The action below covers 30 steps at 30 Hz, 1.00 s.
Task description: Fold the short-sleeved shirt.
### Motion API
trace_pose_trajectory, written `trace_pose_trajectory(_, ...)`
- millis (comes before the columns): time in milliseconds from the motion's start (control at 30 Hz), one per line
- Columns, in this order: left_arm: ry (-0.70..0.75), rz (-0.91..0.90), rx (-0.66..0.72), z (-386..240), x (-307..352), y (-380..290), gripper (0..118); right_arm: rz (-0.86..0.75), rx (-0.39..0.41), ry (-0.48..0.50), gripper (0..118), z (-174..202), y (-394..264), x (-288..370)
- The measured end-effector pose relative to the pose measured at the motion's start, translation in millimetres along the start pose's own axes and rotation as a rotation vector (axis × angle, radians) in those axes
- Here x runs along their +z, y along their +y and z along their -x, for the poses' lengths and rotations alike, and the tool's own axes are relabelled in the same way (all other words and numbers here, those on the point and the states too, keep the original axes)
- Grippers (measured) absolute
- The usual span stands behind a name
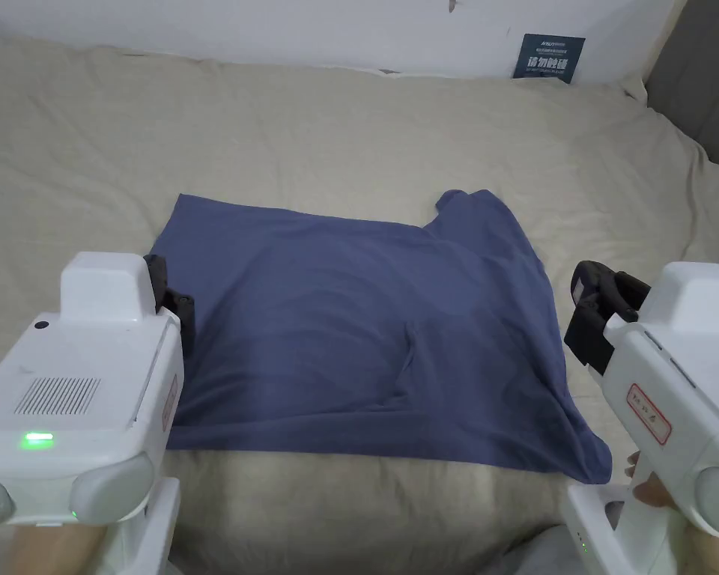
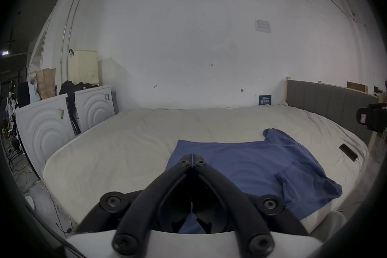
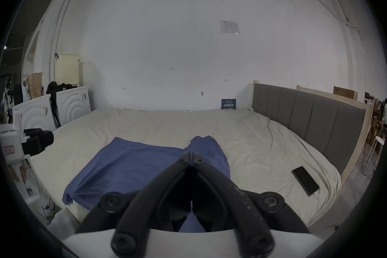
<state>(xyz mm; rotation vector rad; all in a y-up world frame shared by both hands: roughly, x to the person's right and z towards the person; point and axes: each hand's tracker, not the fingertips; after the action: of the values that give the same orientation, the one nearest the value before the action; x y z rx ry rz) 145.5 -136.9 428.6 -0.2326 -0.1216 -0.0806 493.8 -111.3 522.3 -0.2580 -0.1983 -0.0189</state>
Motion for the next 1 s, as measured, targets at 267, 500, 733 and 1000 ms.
trace_pose_trajectory(267,0.026,0.246,0.065,35,-15,-1,45,0.041,-0.008,0.016,2,4,-8,3)
trace_pose_trajectory(500,0.079,0.52,0.098,87,-30,-41,118,0.1,-0.003,0.007,2,-1,-21,-2)
trace_pose_trajectory(733,-0.004,0.747,-0.003,83,-39,-101,118,0.159,-0.027,-0.006,2,-3,-31,-11)
trace_pose_trajectory(1000,0.027,0.811,0.026,71,-54,-137,42,0.197,-0.027,-0.005,2,-2,-36,-16)
